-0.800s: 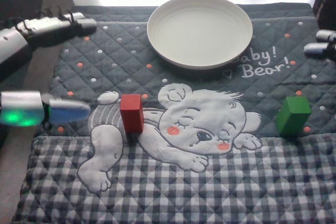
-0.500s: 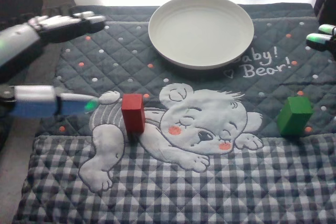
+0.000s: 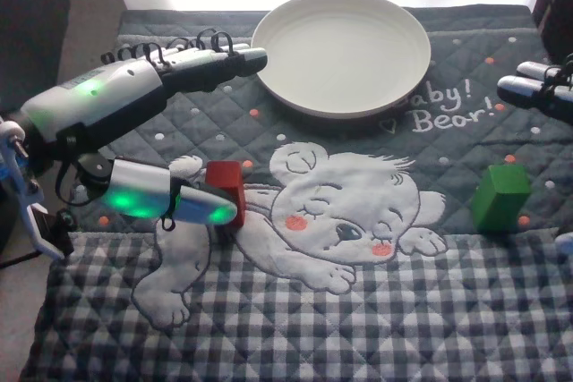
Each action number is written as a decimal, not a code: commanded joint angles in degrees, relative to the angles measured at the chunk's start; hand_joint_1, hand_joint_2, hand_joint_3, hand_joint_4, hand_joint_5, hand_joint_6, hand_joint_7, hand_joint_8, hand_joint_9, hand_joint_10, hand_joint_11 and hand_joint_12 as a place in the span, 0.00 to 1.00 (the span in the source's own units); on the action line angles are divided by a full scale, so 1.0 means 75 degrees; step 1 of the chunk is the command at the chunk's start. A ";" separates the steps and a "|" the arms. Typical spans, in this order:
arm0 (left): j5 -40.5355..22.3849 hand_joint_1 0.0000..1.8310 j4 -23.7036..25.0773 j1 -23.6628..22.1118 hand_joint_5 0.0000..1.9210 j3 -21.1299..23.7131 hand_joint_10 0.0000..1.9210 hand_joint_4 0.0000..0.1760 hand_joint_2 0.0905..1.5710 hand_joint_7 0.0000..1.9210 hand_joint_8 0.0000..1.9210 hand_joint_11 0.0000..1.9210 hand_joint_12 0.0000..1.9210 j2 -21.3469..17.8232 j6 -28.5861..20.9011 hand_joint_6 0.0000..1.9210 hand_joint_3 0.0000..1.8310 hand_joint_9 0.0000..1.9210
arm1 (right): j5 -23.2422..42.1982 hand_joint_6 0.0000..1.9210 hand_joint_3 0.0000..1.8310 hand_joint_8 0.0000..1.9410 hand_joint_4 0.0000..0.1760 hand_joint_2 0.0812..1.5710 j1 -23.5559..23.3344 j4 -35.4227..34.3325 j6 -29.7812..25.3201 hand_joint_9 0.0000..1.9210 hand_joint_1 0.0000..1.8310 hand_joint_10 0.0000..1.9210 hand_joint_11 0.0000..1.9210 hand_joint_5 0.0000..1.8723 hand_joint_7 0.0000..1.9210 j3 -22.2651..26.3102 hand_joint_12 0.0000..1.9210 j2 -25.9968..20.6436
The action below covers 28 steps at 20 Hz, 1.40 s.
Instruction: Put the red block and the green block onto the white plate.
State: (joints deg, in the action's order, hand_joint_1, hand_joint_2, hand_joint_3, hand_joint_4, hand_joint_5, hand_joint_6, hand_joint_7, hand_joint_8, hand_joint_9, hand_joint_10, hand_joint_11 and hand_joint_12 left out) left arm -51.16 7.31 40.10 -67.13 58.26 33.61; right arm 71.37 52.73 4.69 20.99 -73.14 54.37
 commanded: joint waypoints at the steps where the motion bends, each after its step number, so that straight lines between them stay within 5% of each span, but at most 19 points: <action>1: -0.0829 0.50 -0.0091 -0.0087 0.09 -0.0002 0.00 0.00 0.49 0.08 0.00 0.00 0.57 0.0028 -0.0057 0.00 0.00 0.14 | 0.0882 0.00 0.00 0.00 1.00 0.57 -0.0180 -0.0264 -0.0092 0.12 0.40 0.01 0.04 0.00 0.02 -0.0099 0.58 -0.0005; 4: -0.0998 0.49 -0.0118 -0.0022 0.10 0.0049 0.00 0.00 0.48 0.08 0.00 0.00 0.56 -0.0093 -0.0163 0.00 0.00 0.13 | 0.0246 0.00 0.00 0.00 1.00 0.54 -0.1209 0.0587 -0.0138 0.10 0.38 0.00 0.00 0.00 0.01 -0.0202 0.60 0.0175; 8: -0.0901 0.50 -0.0091 -0.0076 0.09 -0.0011 0.00 0.00 0.49 0.09 0.00 0.00 0.55 -0.0018 -0.0175 0.00 0.00 0.14 | 0.0134 0.00 0.00 0.01 1.00 0.53 -0.1312 0.0776 -0.0139 0.07 0.42 0.01 0.00 0.01 0.04 -0.0222 0.44 0.0204; 11: -0.0715 0.48 -0.0063 -0.0073 0.10 -0.0018 0.02 0.00 0.49 0.14 0.01 0.06 0.59 0.0004 -0.0174 0.00 0.00 0.20 | -0.0077 0.00 0.00 0.00 1.00 0.53 -0.1312 0.0841 -0.0140 0.15 0.47 0.02 0.04 0.05 0.07 -0.0286 0.57 0.0314; 13: -0.0611 0.48 -0.0054 -0.0073 0.10 -0.0074 0.01 0.00 0.48 0.17 0.00 0.08 0.56 0.0068 -0.0174 0.00 0.00 0.23 | -0.0279 0.00 0.00 0.00 1.00 0.53 -0.1312 0.0881 -0.0141 0.20 0.47 0.01 0.08 0.07 0.13 -0.0358 0.57 0.0416; 15: -0.0512 0.51 -0.0054 -0.0074 0.09 -0.0134 0.01 0.00 0.49 0.17 0.00 0.08 0.55 0.0137 -0.0175 0.00 0.00 0.23 | -0.0442 0.00 0.00 0.01 0.75 0.53 -0.1312 0.0885 -0.0151 0.30 0.49 0.02 0.13 0.15 0.25 -0.0443 0.56 0.0523; 16: -0.0385 0.52 -0.0051 -0.0074 0.07 -0.0183 0.00 0.00 0.50 0.18 0.00 0.07 0.51 0.0190 -0.0176 0.00 0.00 0.22 | -0.0519 0.00 0.00 0.01 0.43 0.54 -0.1312 0.0885 -0.0192 0.36 0.48 0.03 0.13 0.20 0.33 -0.0512 0.61 0.0612; 18: -0.0237 0.57 -0.0048 -0.0074 0.04 -0.0262 0.01 0.06 0.50 0.21 0.00 0.05 0.59 0.0275 -0.0176 0.00 0.00 0.25 | -0.0555 0.00 0.00 0.01 0.16 0.56 -0.1312 0.0885 -0.0244 0.43 0.46 0.04 0.17 0.29 0.40 -0.0566 0.68 0.0690; 19: -0.0135 0.57 -0.0048 -0.0074 0.03 -0.0332 0.00 0.30 0.49 0.18 0.00 0.02 0.62 0.0347 -0.0180 0.00 0.00 0.23 | -0.0581 0.00 0.00 0.01 0.26 0.57 -0.1312 0.0889 -0.0248 0.39 0.41 0.19 0.16 0.32 0.43 -0.0583 0.79 0.0733; 20: -0.0094 0.57 -0.0048 -0.0074 0.05 -0.0372 0.00 0.12 0.48 0.18 0.00 0.01 0.58 0.0401 -0.0187 0.00 0.00 0.21 | -0.0602 0.00 0.00 0.02 0.18 0.58 -0.1312 0.0893 -0.0248 0.32 0.41 0.41 0.14 0.35 0.45 -0.0589 0.86 0.0751; 21: -0.0078 0.58 -0.0050 -0.0074 0.08 -0.0396 0.00 0.04 0.48 0.20 0.00 0.02 0.57 0.0431 -0.0202 0.00 0.00 0.22 | -0.0609 0.00 0.00 0.02 0.21 0.58 -0.1312 0.0893 -0.0248 0.27 0.42 0.53 0.14 0.36 0.45 -0.0590 0.88 0.0755; 22: -0.0068 0.60 -0.0050 -0.0074 0.10 -0.0407 0.00 0.00 0.49 0.23 0.00 0.02 0.55 0.0447 -0.0214 0.00 0.00 0.24 | -0.0614 0.00 0.00 0.02 0.16 0.58 -0.1312 0.0892 -0.0248 0.29 0.49 0.54 0.18 0.38 0.45 -0.0590 0.85 0.0758; 23: -0.0045 0.58 -0.0050 -0.0073 0.21 -0.0424 0.01 0.00 0.50 0.28 0.00 0.04 0.50 0.0467 -0.0233 0.01 0.00 0.26 | -0.0617 0.00 0.00 0.02 0.29 0.58 -0.1312 0.0891 -0.0248 0.30 0.53 0.51 0.19 0.38 0.45 -0.0589 0.82 0.0759; 25: 0.0001 0.57 -0.0051 -0.0066 0.35 -0.0448 0.01 0.00 0.53 0.36 0.00 0.08 0.43 0.0503 -0.0239 0.00 0.00 0.32 | -0.0617 0.01 0.00 0.03 0.30 0.58 -0.1312 0.0890 -0.0249 0.33 0.57 0.50 0.21 0.40 0.48 -0.0588 0.81 0.0761; 26: 0.0013 0.56 -0.0052 -0.0063 0.38 -0.0457 0.01 0.00 0.55 0.38 0.00 0.10 0.43 0.0522 -0.0240 0.00 0.00 0.35 | -0.0617 0.00 0.00 0.03 0.39 0.59 -0.1312 0.0887 -0.0251 0.33 0.58 0.50 0.19 0.41 0.49 -0.0587 0.81 0.0761; 28: 0.0033 0.57 -0.0053 -0.0059 0.41 -0.0470 0.01 0.00 0.57 0.43 0.01 0.13 0.42 0.0554 -0.0245 0.00 0.00 0.39 | -0.0617 0.00 0.00 0.02 0.00 0.59 -0.1312 0.0881 -0.0256 0.36 0.59 0.41 0.20 0.43 0.51 -0.0587 0.76 0.0768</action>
State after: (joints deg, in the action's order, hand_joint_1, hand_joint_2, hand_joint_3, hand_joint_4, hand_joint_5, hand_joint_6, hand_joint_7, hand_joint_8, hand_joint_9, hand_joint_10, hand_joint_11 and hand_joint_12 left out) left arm -45.67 7.88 39.97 -70.65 62.17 32.05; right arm 60.42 43.11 13.30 19.46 -77.28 60.49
